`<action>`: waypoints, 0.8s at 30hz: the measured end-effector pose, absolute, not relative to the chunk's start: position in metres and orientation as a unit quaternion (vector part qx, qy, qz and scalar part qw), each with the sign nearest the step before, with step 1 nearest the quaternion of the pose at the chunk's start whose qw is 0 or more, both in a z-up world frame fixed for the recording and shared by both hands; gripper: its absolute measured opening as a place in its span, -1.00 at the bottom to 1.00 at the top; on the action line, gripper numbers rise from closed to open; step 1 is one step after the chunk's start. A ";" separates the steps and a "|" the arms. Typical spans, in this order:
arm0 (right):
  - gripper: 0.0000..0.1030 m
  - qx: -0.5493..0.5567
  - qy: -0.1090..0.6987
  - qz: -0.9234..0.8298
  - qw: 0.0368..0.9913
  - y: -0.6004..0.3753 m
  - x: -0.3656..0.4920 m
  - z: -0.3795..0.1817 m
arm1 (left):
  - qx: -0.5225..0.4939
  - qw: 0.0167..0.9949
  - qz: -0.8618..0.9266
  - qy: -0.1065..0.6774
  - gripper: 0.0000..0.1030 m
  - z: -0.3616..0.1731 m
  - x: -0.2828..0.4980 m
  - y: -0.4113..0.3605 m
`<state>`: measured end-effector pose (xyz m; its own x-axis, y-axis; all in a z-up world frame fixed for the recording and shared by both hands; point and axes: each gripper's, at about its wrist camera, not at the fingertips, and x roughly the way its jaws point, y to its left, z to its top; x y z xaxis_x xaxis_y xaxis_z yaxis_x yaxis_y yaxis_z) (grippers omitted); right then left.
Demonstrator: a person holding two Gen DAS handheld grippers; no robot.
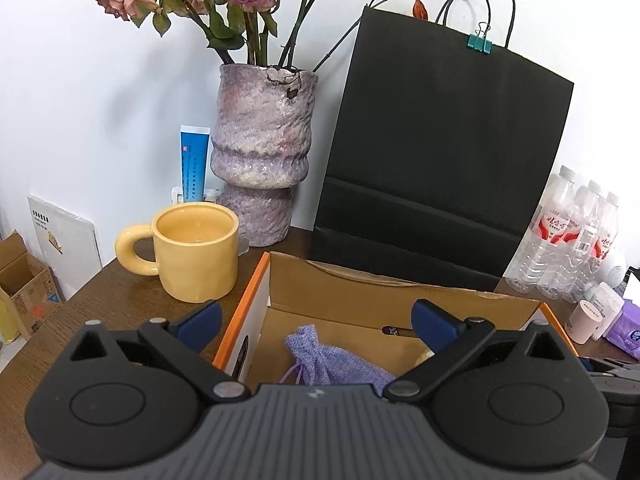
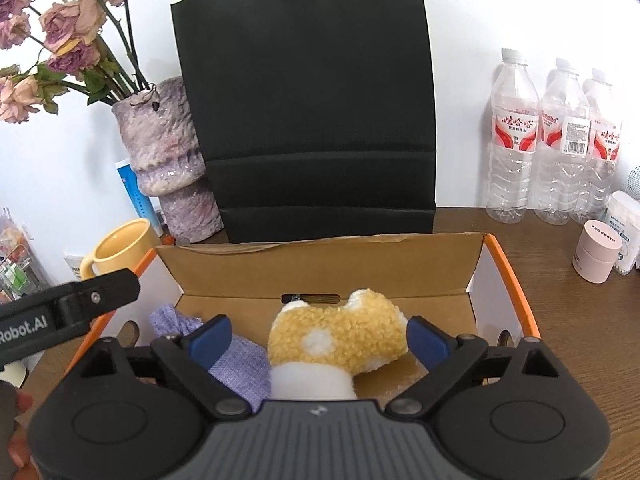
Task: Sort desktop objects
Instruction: 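Withdraw both grippers up and away from the box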
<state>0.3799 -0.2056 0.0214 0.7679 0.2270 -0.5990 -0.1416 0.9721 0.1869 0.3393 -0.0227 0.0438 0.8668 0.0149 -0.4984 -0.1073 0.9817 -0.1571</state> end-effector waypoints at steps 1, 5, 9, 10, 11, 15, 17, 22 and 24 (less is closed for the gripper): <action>1.00 0.065 0.325 0.099 0.938 -0.205 0.379 0.022 | -0.091 0.962 0.032 0.256 1.00 0.044 0.339 -0.023; 1.00 0.060 0.319 0.101 0.940 -0.203 0.375 0.027 | -0.095 0.962 0.032 0.255 1.00 0.045 0.338 -0.022; 1.00 0.058 0.316 0.101 0.942 -0.203 0.372 0.030 | -0.098 0.962 0.032 0.251 1.00 0.048 0.335 -0.021; 1.00 0.058 0.315 0.102 0.942 -0.203 0.371 0.031 | -0.098 0.963 0.032 0.250 1.00 0.049 0.334 -0.021; 1.00 0.058 0.314 0.102 0.942 -0.203 0.370 0.032 | -0.098 0.963 0.031 0.248 1.00 0.050 0.333 -0.021; 1.00 0.057 0.311 0.103 0.943 -0.203 0.366 0.035 | -0.099 0.965 0.028 0.240 1.00 0.056 0.329 -0.021; 1.00 0.056 0.310 0.103 0.944 -0.203 0.364 0.037 | -0.100 0.966 0.026 0.235 1.00 0.059 0.326 -0.022; 1.00 0.061 0.301 0.112 0.945 -0.204 0.356 0.042 | -0.113 0.968 0.026 0.221 1.00 0.067 0.317 -0.019; 1.00 0.064 0.299 0.117 0.945 -0.204 0.353 0.044 | -0.117 0.969 0.022 0.215 1.00 0.072 0.313 -0.018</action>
